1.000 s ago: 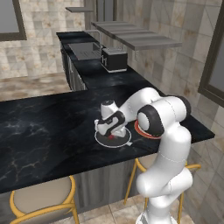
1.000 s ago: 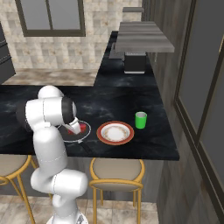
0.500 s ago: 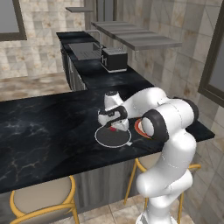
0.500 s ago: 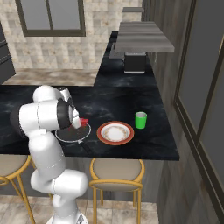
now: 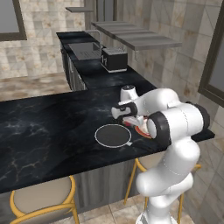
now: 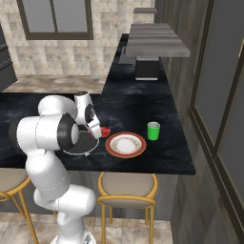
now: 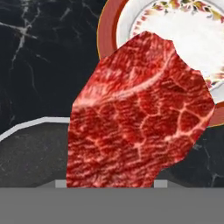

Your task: Pick up the pan with the steak in it and place it on the dining table. Then place the steak on the plate.

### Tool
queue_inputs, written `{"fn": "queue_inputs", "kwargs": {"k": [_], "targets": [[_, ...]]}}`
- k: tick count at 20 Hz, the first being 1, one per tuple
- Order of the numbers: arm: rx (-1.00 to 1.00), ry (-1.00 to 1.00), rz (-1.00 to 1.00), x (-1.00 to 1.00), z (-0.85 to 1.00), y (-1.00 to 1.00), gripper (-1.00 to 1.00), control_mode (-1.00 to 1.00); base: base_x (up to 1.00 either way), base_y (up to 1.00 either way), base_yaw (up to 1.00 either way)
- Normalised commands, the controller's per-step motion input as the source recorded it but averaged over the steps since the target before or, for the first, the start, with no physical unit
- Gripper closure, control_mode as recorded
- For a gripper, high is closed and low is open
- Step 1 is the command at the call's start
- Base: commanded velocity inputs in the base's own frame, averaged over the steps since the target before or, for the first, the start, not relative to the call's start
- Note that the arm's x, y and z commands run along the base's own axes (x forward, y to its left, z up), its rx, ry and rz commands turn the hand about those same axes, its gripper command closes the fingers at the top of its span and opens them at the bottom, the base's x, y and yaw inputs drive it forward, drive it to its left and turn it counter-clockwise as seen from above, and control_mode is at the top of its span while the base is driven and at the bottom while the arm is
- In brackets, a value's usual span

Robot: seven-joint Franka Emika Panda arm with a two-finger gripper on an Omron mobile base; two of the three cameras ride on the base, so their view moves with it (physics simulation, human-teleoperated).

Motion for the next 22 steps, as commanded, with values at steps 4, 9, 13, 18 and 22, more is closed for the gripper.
{"fn": "queue_inputs", "kwargs": {"k": [4,9,13,18,22], "targets": [[0.02,0.0,-0.01,0.4,0.0,-0.82,1.0,-1.0,0.0,0.0,0.0],[0.05,0.0,0.0,0.55,-0.01,-0.74,1.0,-1.0,0.0,0.0,0.0],[0.0,-0.01,0.02,0.06,-0.05,-0.15,1.0,-1.0,0.0,0.0,0.0],[0.0,0.0,0.0,0.0,-0.25,-0.22,1.0,-1.0,0.0,0.0,0.0],[0.0,-0.01,0.0,-0.01,-0.35,-0.34,1.0,-1.0,0.0,0.0,0.0]]}}
